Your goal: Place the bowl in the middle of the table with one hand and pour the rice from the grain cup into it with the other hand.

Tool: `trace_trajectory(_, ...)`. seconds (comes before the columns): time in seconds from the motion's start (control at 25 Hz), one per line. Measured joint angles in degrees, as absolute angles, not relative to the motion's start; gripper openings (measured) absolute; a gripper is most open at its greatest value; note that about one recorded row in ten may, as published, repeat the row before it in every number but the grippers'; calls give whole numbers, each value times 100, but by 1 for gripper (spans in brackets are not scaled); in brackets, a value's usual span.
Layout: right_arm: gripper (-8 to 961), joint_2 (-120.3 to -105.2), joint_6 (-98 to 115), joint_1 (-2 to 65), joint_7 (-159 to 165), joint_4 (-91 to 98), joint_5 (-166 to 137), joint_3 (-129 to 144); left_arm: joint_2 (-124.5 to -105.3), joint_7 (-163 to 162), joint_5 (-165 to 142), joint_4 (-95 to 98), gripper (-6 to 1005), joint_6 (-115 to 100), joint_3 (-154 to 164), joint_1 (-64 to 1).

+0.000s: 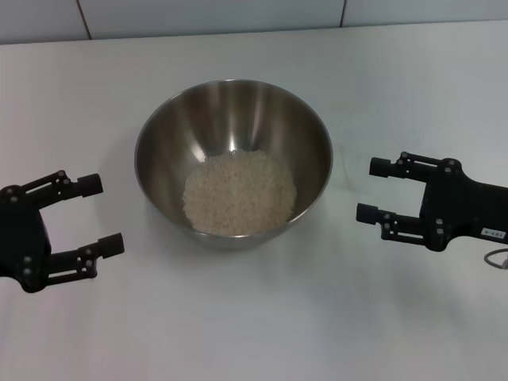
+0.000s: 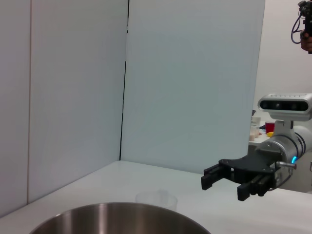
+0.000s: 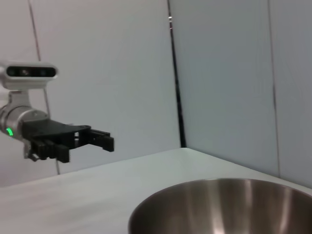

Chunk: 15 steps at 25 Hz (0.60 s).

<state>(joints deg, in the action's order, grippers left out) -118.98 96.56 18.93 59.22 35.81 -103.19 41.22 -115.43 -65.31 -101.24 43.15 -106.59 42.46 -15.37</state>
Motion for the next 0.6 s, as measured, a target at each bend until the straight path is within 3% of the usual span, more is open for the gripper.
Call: trace_trajectory(0.6, 710, -11929, 10088, 1678, 6358, 4508, -10628, 4120, -11545, -6523, -10125, 4308, 834, -10826, 4244, -1354)
